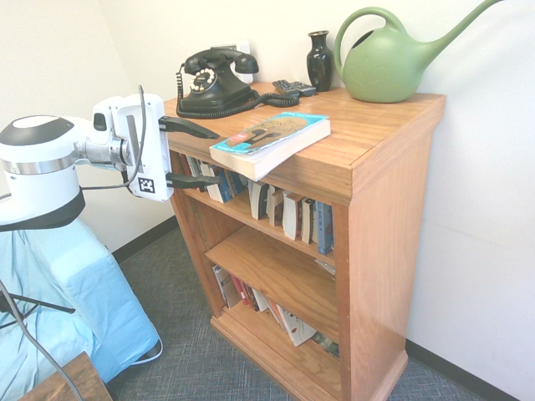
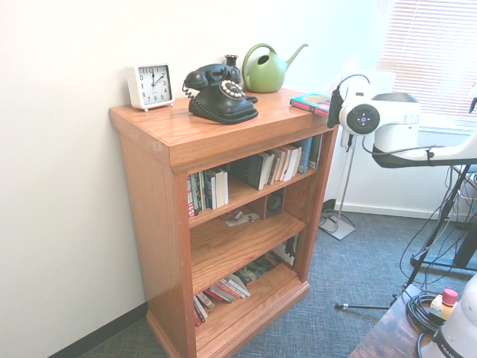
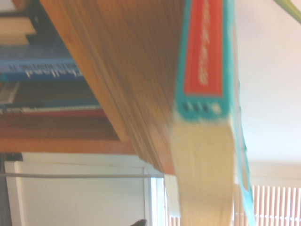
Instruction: Organize the shelf
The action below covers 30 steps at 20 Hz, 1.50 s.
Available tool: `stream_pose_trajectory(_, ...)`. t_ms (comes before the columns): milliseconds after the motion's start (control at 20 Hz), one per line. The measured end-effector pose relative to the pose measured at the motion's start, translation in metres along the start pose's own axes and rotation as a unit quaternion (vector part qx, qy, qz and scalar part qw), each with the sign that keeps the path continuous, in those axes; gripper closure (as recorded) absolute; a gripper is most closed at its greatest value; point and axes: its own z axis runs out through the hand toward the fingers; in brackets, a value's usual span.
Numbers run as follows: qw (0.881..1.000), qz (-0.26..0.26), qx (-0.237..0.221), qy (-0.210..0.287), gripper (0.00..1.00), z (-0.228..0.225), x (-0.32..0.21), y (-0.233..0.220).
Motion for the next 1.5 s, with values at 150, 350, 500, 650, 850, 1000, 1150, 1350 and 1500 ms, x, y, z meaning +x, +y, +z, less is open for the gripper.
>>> stream_pose_trajectory(150, 1.0, 0.005, -0.002, -0.001, 0.0, 0.016, 0.006, -0.005)
stream_pose_trajectory(350, 1.0, 0.01, 0.005, -0.001, 0.0, 0.036, 0.016, -0.006)
stream_pose_trajectory(500, 1.0, 0.013, 0.004, -0.003, 0.0, 0.047, 0.023, -0.008)
stream_pose_trajectory(650, 1.0, 0.015, 0.003, -0.004, 0.0, 0.053, 0.028, -0.01)
stream_pose_trajectory(850, 1.0, 0.012, 0.002, -0.01, 1.0, 0.064, 0.029, -0.016)
stream_pose_trajectory(1000, 1.0, 0.011, 0.002, -0.012, 1.0, 0.068, 0.029, -0.018)
stream_pose_trajectory(1150, 1.0, 0.014, 0.0, -0.009, 1.0, 0.069, 0.035, -0.016)
stream_pose_trajectory(1350, 1.0, 0.015, -0.001, -0.008, 1.0, 0.071, 0.038, -0.016)
stream_pose_trajectory(1500, 1.0, 0.013, 0.0, -0.01, 1.0, 0.073, 0.037, -0.019)
